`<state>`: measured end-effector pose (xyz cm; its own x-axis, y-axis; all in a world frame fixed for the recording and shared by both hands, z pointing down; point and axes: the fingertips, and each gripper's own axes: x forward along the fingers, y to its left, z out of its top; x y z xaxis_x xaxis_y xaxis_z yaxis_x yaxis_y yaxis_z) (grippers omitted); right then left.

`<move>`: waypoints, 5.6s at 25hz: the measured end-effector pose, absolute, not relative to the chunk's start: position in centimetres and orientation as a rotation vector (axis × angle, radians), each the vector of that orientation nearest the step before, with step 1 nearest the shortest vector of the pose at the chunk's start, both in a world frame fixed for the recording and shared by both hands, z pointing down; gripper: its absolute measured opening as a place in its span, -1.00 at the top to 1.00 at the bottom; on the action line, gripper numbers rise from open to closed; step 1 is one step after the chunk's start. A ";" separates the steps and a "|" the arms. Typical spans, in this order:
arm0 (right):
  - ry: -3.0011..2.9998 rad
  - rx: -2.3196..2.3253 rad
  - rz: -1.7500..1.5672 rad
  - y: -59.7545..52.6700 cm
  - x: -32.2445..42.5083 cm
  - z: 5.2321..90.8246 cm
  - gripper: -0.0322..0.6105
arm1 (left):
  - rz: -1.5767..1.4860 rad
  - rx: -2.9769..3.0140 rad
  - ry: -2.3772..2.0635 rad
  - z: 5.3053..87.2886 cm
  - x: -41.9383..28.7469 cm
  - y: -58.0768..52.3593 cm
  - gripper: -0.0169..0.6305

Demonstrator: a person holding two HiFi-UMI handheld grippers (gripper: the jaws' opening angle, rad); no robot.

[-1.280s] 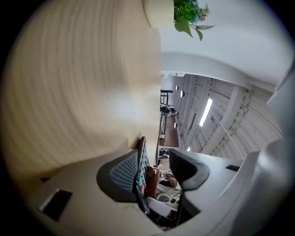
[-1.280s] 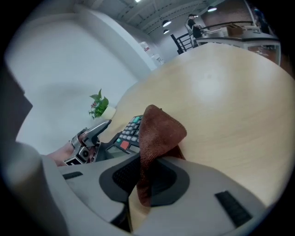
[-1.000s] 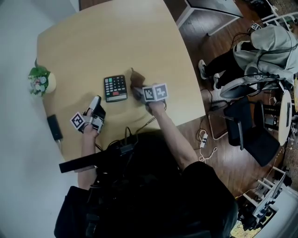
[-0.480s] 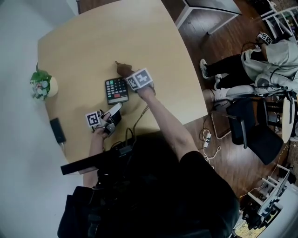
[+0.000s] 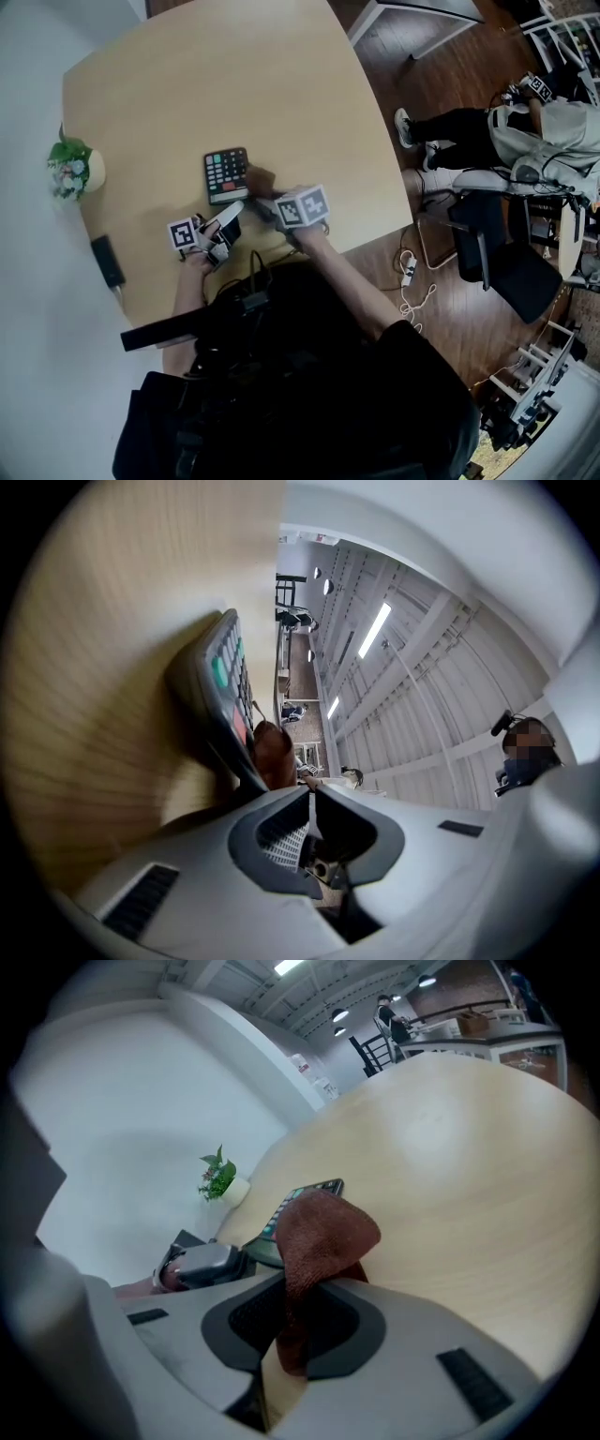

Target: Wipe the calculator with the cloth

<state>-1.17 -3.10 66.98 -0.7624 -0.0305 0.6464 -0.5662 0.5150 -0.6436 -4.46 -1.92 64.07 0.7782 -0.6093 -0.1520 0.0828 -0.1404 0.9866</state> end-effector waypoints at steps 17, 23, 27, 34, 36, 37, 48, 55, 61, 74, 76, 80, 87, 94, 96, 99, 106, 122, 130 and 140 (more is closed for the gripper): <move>-2.200 0.583 0.843 -17.4 -5.0 69.1 0.75 | -0.600 1.598 -0.429 65.0 -3.9 -1.9 0.93; -2.183 0.511 0.950 -12.5 -4.3 68.8 0.75 | -0.602 1.590 -0.434 65.0 -4.0 -1.9 0.93; -2.163 0.458 1.060 -6.4 -2.3 67.7 0.75 | -0.605 1.588 -0.429 64.8 -3.8 -2.0 0.93; -2.192 0.396 1.059 -2.3 -0.9 65.2 0.75 | -0.581 1.621 -0.410 63.9 -3.4 -2.3 0.93; -2.227 0.490 0.994 -6.5 -0.9 65.2 0.75 | -0.579 1.625 -0.409 63.8 -3.3 -2.3 0.93; -2.241 0.545 0.968 -9.0 -1.0 65.3 0.75 | -0.580 1.625 -0.410 63.8 -3.2 -2.2 0.93; -2.181 0.532 0.852 -14.4 -5.1 69.0 0.75 | -0.558 1.624 -0.436 64.4 -3.3 -2.6 0.94; -2.177 0.497 0.965 -7.3 -2.5 68.0 0.75 | -0.557 1.631 -0.442 64.3 -3.2 -2.2 0.95; -2.189 0.438 1.040 -1.6 -1.3 66.3 0.75 | -0.512 1.663 -0.461 64.5 -3.4 -1.7 0.95; -2.289 0.700 1.127 -3.1 4.8 62.2 0.75 | 0.574 2.663 -1.016 60.6 -7.2 -1.2 0.14; -2.295 0.712 1.132 -3.1 4.9 62.0 0.75 | 0.903 2.680 -1.052 62.9 -7.2 -1.5 0.11; -2.307 0.738 1.140 -3.1 5.3 61.4 0.75 | 1.431 2.708 -1.035 66.9 -6.4 -1.9 0.10; -2.294 0.832 1.158 -2.8 7.5 61.1 0.75 | 1.781 2.697 -1.068 70.4 -6.8 -3.2 0.52; -2.323 0.828 1.098 -2.1 8.1 59.0 0.75 | 0.287 2.425 -1.344 58.6 -11.2 -8.4 0.73; -2.374 0.783 1.029 -2.6 7.0 57.0 0.75 | -0.444 2.106 -1.138 54.5 -14.4 -9.4 0.74; -2.505 0.659 0.898 -3.4 3.4 51.5 0.75 | -1.003 1.849 -0.787 50.8 -16.0 -7.7 0.74; -2.545 0.397 0.439 -2.5 -6.5 43.2 0.75 | -1.139 2.005 -0.518 44.7 -13.1 -1.8 0.73; -2.455 0.534 0.566 -6.3 0.1 47.3 0.75 | -1.207 1.937 -0.658 44.2 -14.7 1.3 0.73; -2.698 0.227 0.453 -3.3 -3.4 41.2 0.74 | -1.001 2.053 -0.724 42.6 -8.8 -1.5 0.73; -2.716 0.280 0.588 -7.6 3.7 44.3 0.74 | -0.966 2.054 -0.754 41.4 -3.8 -1.6 0.70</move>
<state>3.68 -7.57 44.35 -0.9205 -0.1170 0.3727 -0.2606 0.8947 -0.3628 -3.80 -1.64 41.40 0.5452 -0.7443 -0.3857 -0.1938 -0.5595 0.8058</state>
